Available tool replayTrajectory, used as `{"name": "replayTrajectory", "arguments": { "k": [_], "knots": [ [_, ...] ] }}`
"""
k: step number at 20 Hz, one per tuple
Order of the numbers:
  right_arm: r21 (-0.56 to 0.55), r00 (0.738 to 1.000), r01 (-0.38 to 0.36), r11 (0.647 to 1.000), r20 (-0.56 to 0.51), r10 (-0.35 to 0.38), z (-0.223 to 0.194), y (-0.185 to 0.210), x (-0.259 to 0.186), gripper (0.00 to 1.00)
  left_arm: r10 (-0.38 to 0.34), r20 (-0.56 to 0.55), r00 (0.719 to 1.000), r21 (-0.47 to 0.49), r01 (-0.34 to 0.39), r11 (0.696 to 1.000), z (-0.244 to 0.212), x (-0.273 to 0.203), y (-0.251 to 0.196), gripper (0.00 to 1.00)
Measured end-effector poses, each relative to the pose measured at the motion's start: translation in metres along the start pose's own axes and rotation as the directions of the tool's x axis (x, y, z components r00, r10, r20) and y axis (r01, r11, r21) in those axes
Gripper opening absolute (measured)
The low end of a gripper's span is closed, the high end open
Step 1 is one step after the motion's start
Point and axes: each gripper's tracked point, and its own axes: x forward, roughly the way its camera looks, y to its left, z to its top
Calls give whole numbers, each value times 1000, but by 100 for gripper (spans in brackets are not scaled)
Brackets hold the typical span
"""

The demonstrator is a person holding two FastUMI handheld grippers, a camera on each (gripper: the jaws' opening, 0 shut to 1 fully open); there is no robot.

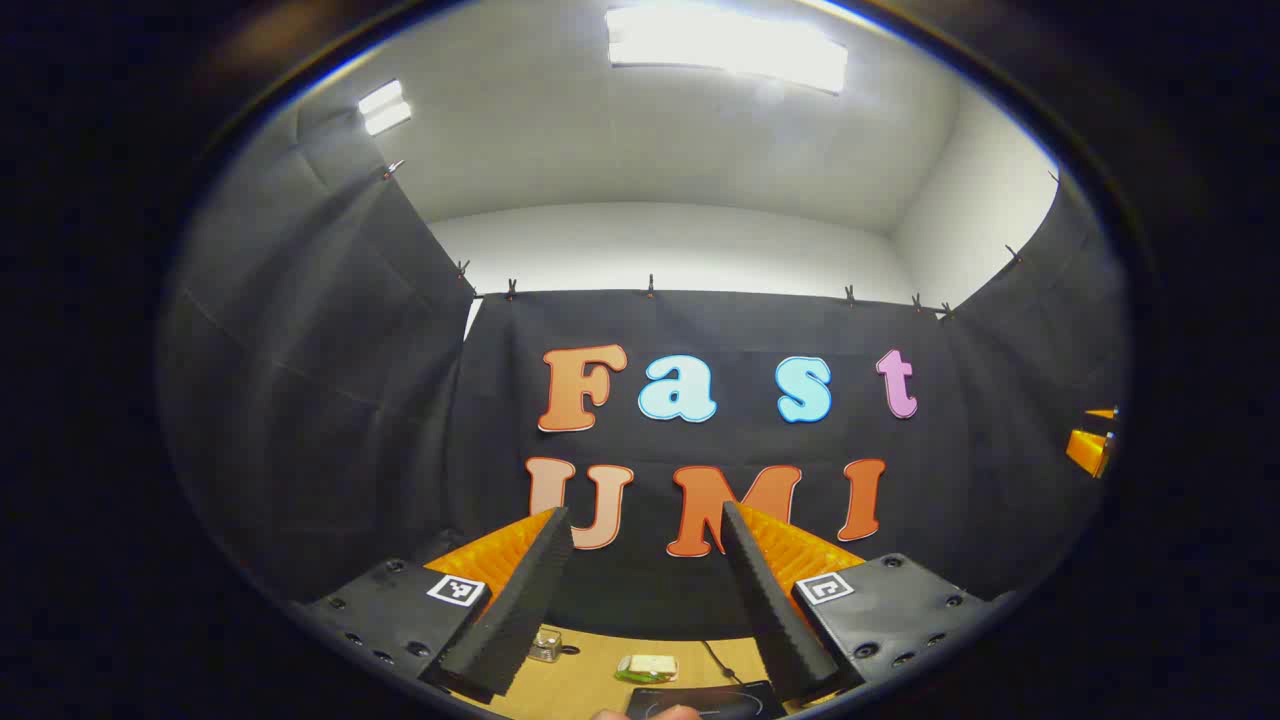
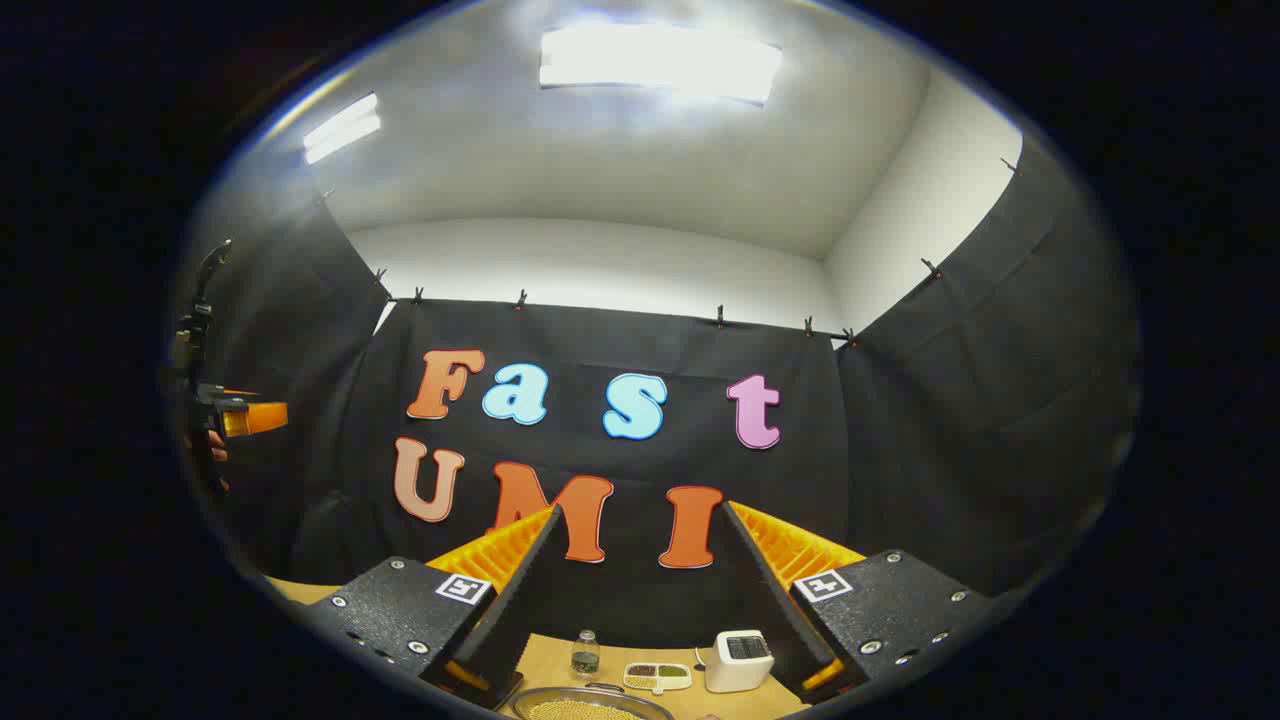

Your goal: First push the handle of the pot to place it horizontally, then grasp the pot with both hands and set it on the induction cooktop.

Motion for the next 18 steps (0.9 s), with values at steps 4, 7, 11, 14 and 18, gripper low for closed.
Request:
{"name": "replayTrajectory", "arguments": {
  "k": [4,7,11,14,18],
  "knots": [
    [32,999,-4,999,-36,6,-15,-5,10,95,4,-15,1000,13,-4,1000,-9,8,0,97],
    [53,995,-62,997,-79,66,-32,5,16,95,7,6,1000,-11,-7,1000,-7,14,1,97],
    [89,985,-86,992,-141,98,-50,7,21,95,-3,1,1000,-35,3,999,-13,17,-5,97],
    [95,983,-96,991,-146,109,-54,9,21,95,10,-11,1000,-50,-10,999,-21,19,-2,97],
    [88,982,-99,991,-154,111,-63,14,18,95,15,16,1000,-84,-14,996,-25,20,2,98]
  ]
}}
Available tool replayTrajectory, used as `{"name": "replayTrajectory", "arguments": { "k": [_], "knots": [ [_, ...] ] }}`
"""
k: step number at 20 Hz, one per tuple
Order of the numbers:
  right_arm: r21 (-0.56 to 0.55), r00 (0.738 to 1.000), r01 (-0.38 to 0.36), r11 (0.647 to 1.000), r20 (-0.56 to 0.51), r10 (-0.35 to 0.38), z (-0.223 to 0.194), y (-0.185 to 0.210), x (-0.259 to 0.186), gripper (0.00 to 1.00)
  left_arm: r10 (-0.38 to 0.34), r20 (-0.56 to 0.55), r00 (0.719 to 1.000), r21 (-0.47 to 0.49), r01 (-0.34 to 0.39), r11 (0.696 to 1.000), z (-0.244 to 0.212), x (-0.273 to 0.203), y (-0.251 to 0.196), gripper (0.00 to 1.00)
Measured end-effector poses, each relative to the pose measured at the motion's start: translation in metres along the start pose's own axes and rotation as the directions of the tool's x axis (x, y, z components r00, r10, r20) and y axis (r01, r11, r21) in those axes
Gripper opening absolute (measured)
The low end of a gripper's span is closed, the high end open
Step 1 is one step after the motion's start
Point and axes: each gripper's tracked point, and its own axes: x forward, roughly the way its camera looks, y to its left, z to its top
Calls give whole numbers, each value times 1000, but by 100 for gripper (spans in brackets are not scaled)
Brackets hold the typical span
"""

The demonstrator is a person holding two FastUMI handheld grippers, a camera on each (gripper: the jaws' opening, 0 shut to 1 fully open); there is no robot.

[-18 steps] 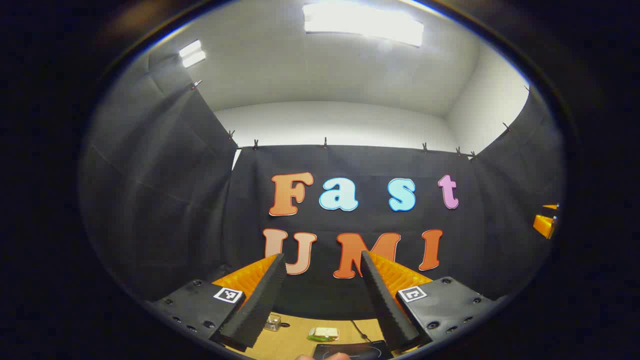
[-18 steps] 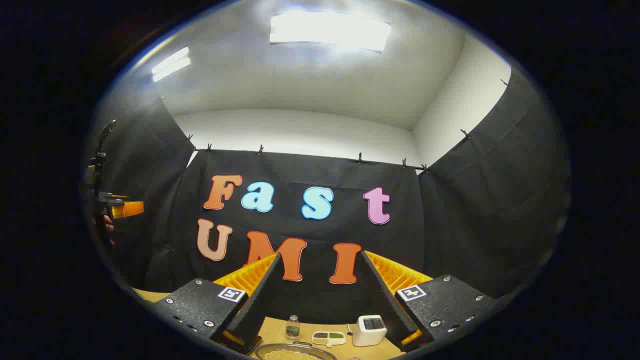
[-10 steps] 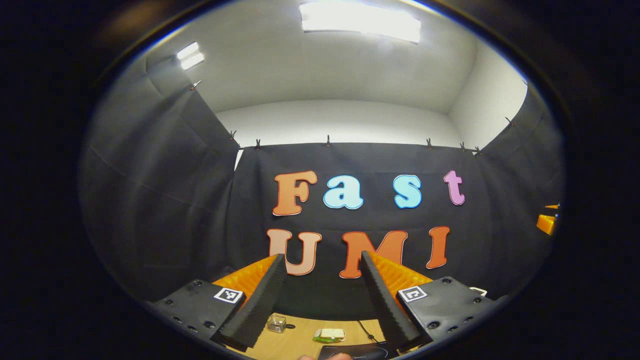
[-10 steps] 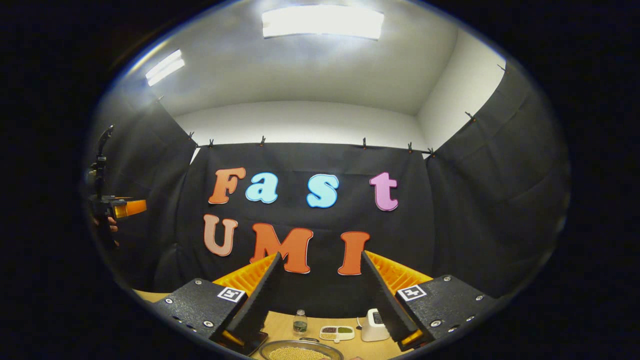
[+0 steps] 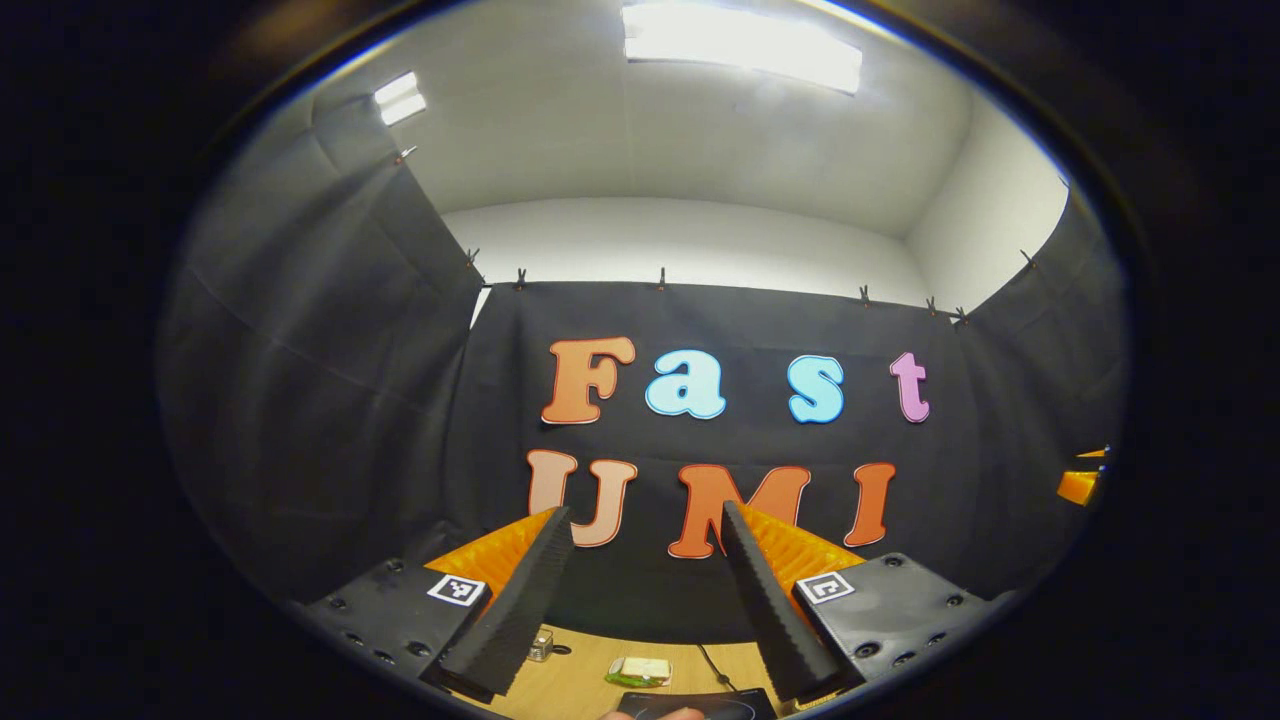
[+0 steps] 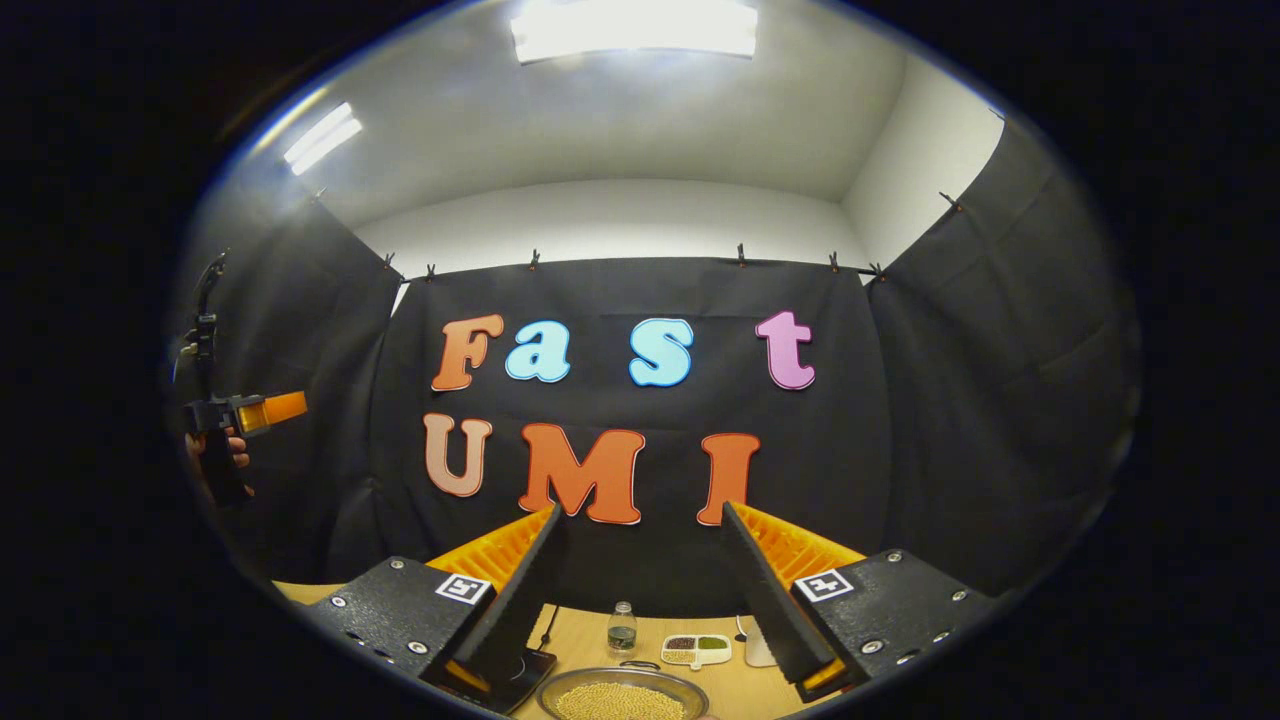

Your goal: First push the handle of the pot to place it horizontally, then grasp the pot with both hands and set it on the induction cooktop.

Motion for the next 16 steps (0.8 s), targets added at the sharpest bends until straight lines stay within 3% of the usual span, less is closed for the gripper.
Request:
{"name": "replayTrajectory", "arguments": {
  "k": [6,10,13,16],
  "knots": [
    [-1,997,-26,1000,-67,26,-32,16,-3,95,1,-22,1000,3,-1,1000,-18,0,3,97],
    [-13,983,-50,999,-176,47,-80,24,-1,94,-8,-37,999,-16,8,1000,-30,-1,3,97],
    [37,949,-96,995,-297,102,-128,40,-3,92,8,-48,999,-9,-8,1000,-36,1,10,98],
    [76,883,-120,990,-448,142,-183,51,-2,88,7,-79,997,-7,-8,1000,-48,0,9,97]
  ]
}}
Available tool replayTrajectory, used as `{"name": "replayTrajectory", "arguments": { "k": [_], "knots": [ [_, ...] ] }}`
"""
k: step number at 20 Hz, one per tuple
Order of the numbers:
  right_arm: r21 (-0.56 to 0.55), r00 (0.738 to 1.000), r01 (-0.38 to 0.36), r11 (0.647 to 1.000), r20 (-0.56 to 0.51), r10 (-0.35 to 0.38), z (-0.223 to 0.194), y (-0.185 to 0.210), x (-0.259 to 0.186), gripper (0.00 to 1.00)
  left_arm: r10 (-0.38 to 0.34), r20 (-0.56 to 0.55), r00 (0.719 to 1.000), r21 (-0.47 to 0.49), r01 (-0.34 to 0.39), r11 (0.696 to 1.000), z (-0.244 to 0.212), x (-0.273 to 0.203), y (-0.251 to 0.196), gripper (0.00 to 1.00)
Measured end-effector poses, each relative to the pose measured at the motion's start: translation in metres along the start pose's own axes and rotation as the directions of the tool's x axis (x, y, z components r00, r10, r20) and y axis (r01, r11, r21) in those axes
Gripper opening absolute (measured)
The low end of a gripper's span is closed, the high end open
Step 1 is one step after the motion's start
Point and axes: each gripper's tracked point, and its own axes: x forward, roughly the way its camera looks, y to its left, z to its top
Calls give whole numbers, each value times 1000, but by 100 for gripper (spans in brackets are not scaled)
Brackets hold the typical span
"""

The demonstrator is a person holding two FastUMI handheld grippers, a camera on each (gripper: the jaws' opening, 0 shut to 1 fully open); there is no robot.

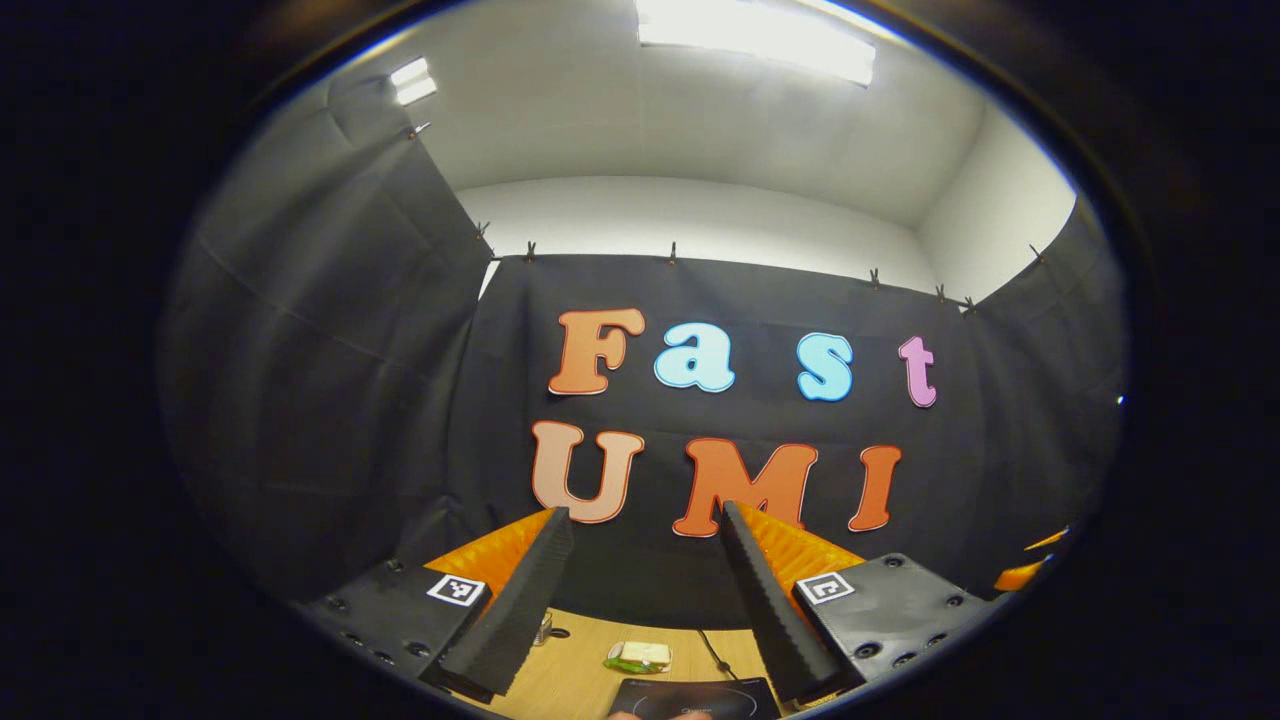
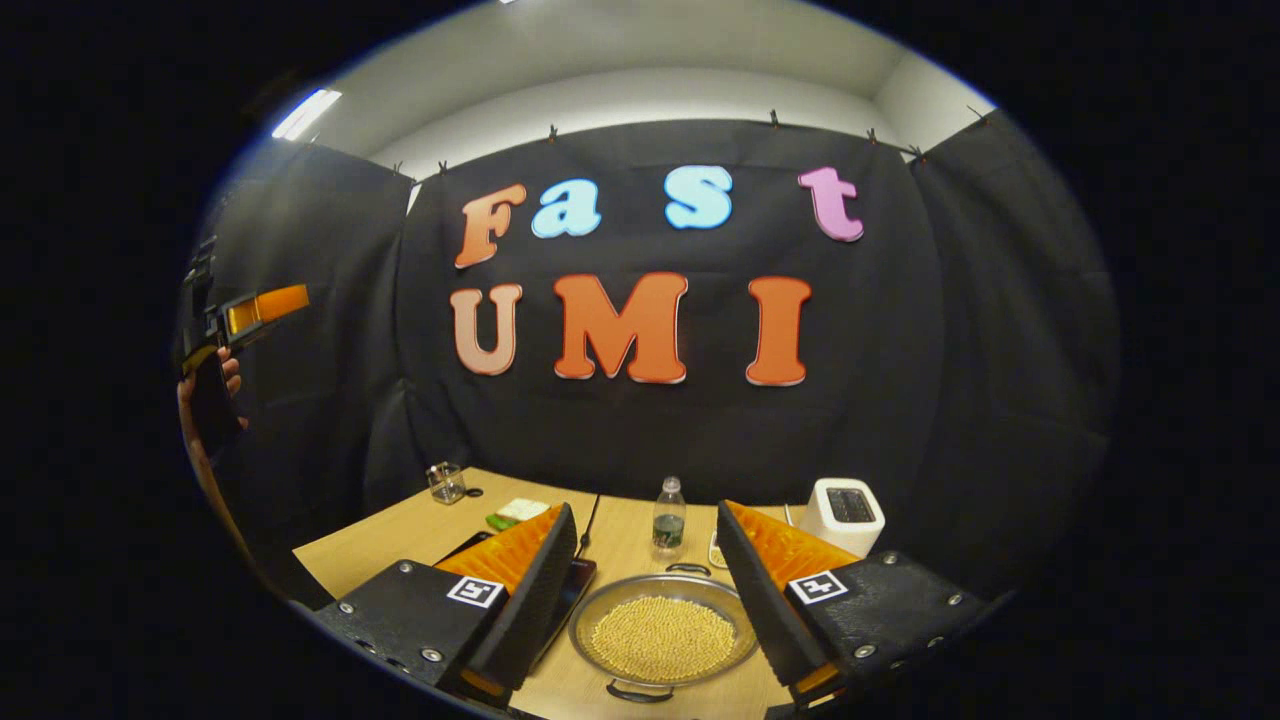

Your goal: First push the handle of the pot to place it horizontally, then grasp the pot with both hands and set it on the induction cooktop.

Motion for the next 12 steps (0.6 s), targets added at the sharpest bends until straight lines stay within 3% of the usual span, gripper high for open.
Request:
{"name": "replayTrajectory", "arguments": {
  "k": [2,6,10,12],
  "knots": [
    [38,992,-43,998,-114,47,-35,11,11,86,2,-10,1000,6,-2,1000,-4,0,2,98],
    [133,947,-91,987,-295,126,-97,29,25,81,18,-11,1000,35,-18,999,-9,1,6,98],
    [184,885,-83,979,-437,158,-149,39,31,73,23,-28,999,56,-21,998,-18,3,6,97],
    [180,839,-57,982,-525,145,-173,38,27,64,29,-38,999,67,-27,997,-24,6,7,96]
  ]
}}
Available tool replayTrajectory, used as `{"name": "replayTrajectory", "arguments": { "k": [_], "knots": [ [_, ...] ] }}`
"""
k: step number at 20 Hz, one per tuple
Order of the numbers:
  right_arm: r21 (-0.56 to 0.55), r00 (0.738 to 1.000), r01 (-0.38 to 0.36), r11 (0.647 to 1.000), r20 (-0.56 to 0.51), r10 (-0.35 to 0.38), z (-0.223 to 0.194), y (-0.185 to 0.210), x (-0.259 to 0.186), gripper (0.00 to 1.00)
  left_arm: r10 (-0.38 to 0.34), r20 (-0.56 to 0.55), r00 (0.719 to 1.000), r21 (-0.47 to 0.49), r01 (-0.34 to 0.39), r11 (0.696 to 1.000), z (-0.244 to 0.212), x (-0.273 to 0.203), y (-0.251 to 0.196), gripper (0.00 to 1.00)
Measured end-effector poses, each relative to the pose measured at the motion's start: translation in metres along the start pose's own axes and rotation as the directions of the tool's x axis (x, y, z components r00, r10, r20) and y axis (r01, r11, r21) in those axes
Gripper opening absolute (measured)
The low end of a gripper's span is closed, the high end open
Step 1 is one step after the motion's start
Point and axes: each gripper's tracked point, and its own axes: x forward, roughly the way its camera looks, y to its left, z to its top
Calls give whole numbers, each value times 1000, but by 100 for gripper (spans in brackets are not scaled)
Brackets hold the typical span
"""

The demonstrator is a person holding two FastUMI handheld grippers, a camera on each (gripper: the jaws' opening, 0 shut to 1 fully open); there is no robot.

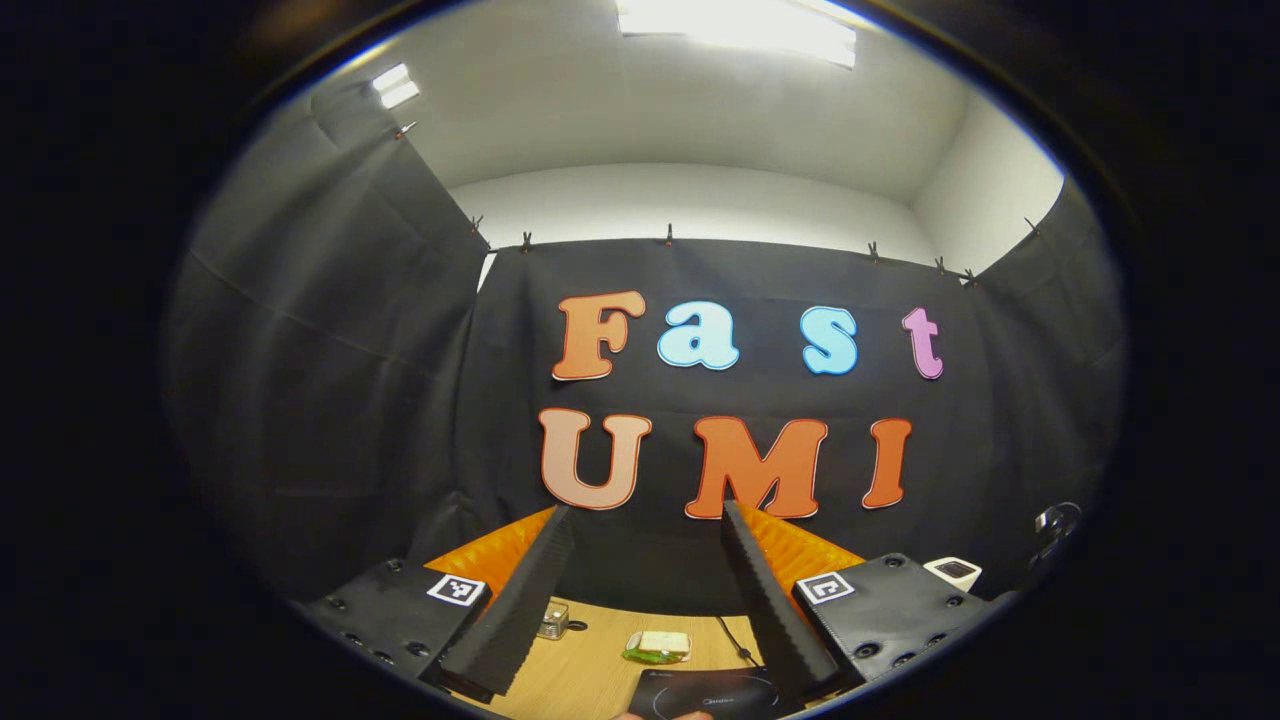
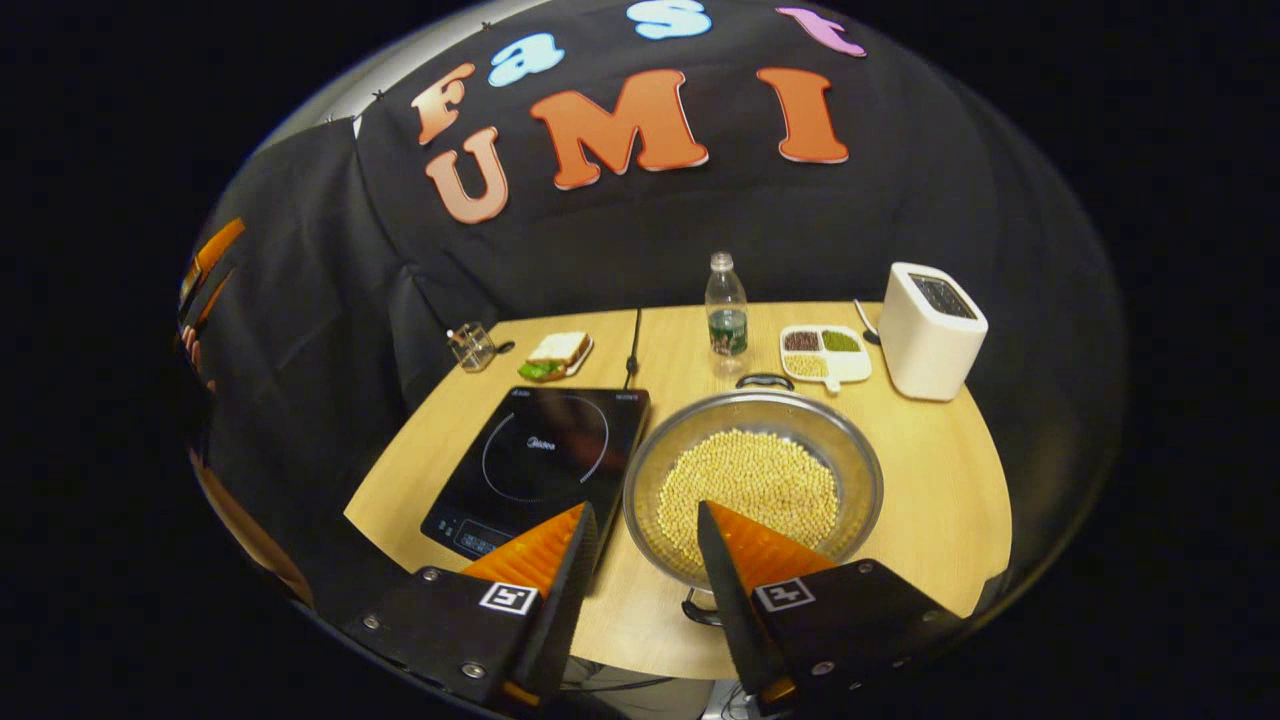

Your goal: First push the handle of the pot to place it horizontally, then grasp the pot with both hands and set it on the induction cooktop.

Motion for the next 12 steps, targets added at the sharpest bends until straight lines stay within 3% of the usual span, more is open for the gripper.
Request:
{"name": "replayTrajectory", "arguments": {
  "k": [4,12],
  "knots": [
    [22,993,-12,1000,-118,15,-35,5,23,39,4,-34,999,6,-4,1000,-15,2,0,97],
    [54,953,-46,997,-295,60,-95,14,58,6,17,-82,996,3,-17,1000,-29,3,6,98]
  ]
}}
